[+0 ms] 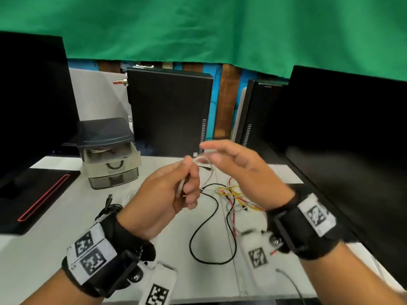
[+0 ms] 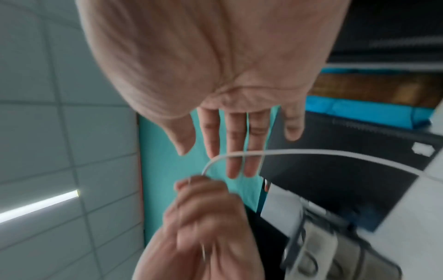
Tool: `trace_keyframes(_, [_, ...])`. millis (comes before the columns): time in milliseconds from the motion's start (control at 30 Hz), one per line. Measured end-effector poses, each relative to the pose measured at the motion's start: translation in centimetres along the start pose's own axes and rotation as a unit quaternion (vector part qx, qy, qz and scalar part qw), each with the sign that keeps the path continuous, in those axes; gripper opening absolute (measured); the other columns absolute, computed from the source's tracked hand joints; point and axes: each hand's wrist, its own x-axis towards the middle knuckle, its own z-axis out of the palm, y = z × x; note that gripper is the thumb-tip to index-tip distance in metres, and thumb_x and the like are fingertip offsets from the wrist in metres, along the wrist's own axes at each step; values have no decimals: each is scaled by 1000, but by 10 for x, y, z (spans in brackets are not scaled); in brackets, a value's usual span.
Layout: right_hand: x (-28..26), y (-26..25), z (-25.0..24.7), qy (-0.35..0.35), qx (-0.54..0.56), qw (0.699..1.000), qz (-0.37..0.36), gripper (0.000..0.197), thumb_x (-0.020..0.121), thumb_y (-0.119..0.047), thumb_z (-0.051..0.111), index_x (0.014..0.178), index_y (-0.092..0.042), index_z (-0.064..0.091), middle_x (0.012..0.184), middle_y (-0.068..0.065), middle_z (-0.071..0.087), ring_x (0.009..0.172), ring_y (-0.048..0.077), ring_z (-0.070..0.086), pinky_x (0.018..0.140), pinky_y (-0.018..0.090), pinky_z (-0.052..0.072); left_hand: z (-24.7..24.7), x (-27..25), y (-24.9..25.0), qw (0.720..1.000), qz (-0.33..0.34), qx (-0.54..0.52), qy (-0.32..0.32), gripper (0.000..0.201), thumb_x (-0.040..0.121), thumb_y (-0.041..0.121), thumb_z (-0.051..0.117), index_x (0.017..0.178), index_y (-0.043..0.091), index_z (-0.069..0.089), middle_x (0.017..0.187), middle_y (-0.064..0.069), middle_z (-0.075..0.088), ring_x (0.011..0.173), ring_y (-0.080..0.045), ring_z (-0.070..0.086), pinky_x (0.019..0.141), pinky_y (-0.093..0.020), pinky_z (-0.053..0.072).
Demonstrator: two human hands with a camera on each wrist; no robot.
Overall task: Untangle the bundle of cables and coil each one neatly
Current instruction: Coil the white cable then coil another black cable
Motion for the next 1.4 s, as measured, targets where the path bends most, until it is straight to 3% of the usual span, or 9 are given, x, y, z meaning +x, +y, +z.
trace_keyframes(167, [-26,41,50,137,101,985,17,21,93,-22,59,103,-15,76,62,0,59,58,20,45,55,24,37,-4,0,12,983,8,-183,25,37,101,36,42,75,16,59,66,3,60,72,-12,70,65,-25,60])
trace_keyframes(367, [-55,71,81,202,108,973,23,28,88,-41,63,113,-35,73,59,-2,40,58,18,34,57,25,33,-19,4,22,962,64,-257,60,29,106,31,37,96,13,58,116,-7,73,117,-22,67,98,-35,52])
trace_keyframes(567, [-64,68,73,104,36,994,14,22,99,-20,60,109,-34,73,79,-13,72,67,0,58,66,17,47,-31,12,14,961,92,-236,110,33,107,34,35,110,11,58,125,-8,70,116,-21,67,101,-35,51])
trace_keyframes(700, [-69,48,71,0,-40,999,2,25,96,-45,53,98,-30,73,88,16,71,80,35,64,74,45,51,-27,17,-12,973,163,-4,166,38,107,32,36,110,6,65,119,-5,73,115,-16,67,103,-33,49])
trace_keyframes(800, [-68,23,55,-5,-45,998,-33,30,95,-42,54,97,-19,71,76,16,65,67,30,54,63,40,46,-29,17,-28,927,233,248,160,34,105,24,44,99,13,74,101,2,77,101,-12,71,93,-25,55])
trace_keyframes(933, [-66,5,19,54,-53,995,-65,15,95,-23,61,88,-21,74,68,-9,64,58,12,50,56,20,40,-22,7,-37,886,209,415,-5,32,104,26,47,91,16,75,74,5,72,73,-12,70,74,-25,55])
trace_keyframes(1067, [-58,13,-5,166,-2,984,-65,7,91,-18,69,88,-18,75,79,0,73,70,14,66,67,19,50,3,-9,-32,953,114,254,-116,43,101,36,44,84,9,72,55,-4,62,50,-14,57,62,-22,49])
trace_keyframes(1167, [-54,34,2,187,-3,982,-23,10,91,-12,67,88,-15,77,70,-14,71,65,-1,62,65,10,45,15,-15,-17,986,103,99,-86,37,93,44,55,79,19,78,52,1,58,48,-15,56,60,-26,49])
trace_keyframes(1400, [-66,41,64,-53,-130,990,-13,50,100,-43,47,93,3,65,64,17,49,61,28,48,62,41,45,0,-1,-16,985,149,55,63,32,94,30,46,99,9,71,72,-1,69,94,-24,74,88,-33,55])
